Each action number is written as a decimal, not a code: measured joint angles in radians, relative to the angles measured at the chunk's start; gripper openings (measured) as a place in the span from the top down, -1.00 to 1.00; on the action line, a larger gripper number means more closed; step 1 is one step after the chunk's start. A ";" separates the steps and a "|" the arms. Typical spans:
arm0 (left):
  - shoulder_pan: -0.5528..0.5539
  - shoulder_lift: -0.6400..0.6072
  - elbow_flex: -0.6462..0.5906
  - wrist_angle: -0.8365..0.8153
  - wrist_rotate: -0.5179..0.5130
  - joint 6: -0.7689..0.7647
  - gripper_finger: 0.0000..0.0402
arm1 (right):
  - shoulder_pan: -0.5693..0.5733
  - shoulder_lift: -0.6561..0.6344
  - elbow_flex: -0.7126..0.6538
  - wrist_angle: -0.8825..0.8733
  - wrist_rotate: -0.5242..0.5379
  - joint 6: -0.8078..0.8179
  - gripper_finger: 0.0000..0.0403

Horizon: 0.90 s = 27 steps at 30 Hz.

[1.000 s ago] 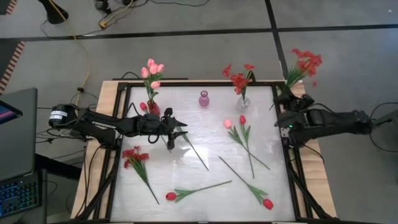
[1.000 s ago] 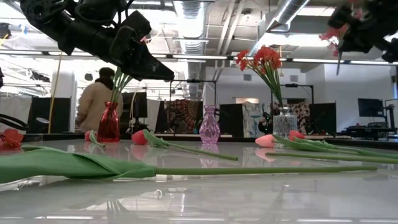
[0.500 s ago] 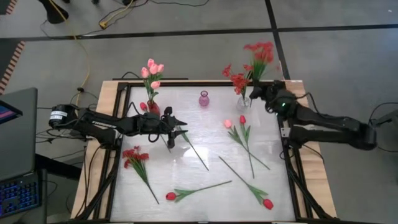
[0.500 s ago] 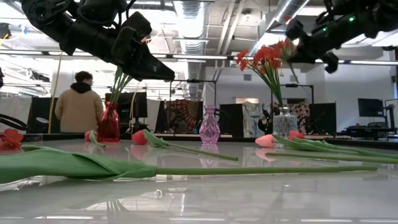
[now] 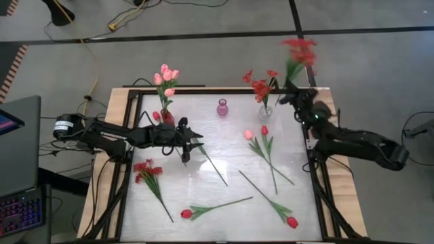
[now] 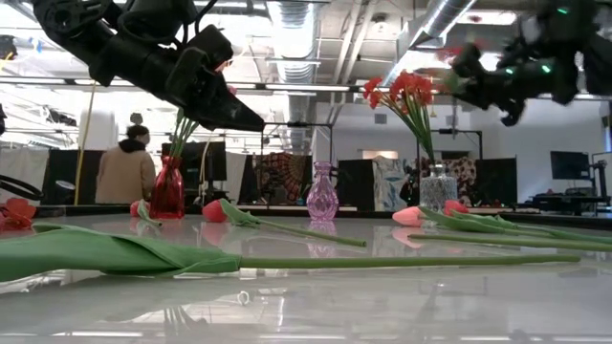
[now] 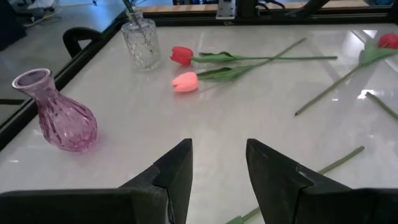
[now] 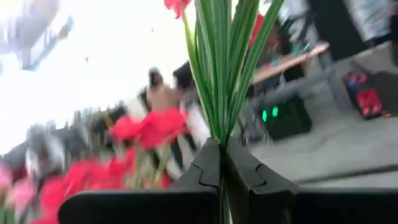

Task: Sort flowers into vase by color
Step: Put the red flowers into the transparent vase

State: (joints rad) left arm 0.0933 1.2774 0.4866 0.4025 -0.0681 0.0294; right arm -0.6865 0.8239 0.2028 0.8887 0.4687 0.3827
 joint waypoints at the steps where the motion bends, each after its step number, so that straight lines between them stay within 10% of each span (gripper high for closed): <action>1: 0.000 0.000 0.000 -0.003 0.001 -0.008 0.31 | -0.006 0.003 -0.043 0.097 0.005 0.005 0.85; 7: 0.000 0.000 0.000 -0.007 0.003 -0.027 0.31 | 0.014 0.050 -0.164 0.387 0.028 -0.014 0.85; 27: 0.000 0.000 0.000 0.023 -0.024 -0.076 0.31 | 0.030 0.372 -0.096 0.575 0.056 -0.053 0.85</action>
State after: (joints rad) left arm 0.0929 1.2774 0.4866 0.4255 -0.0925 -0.0469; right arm -0.6567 1.1959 0.1067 1.4638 0.5247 0.3301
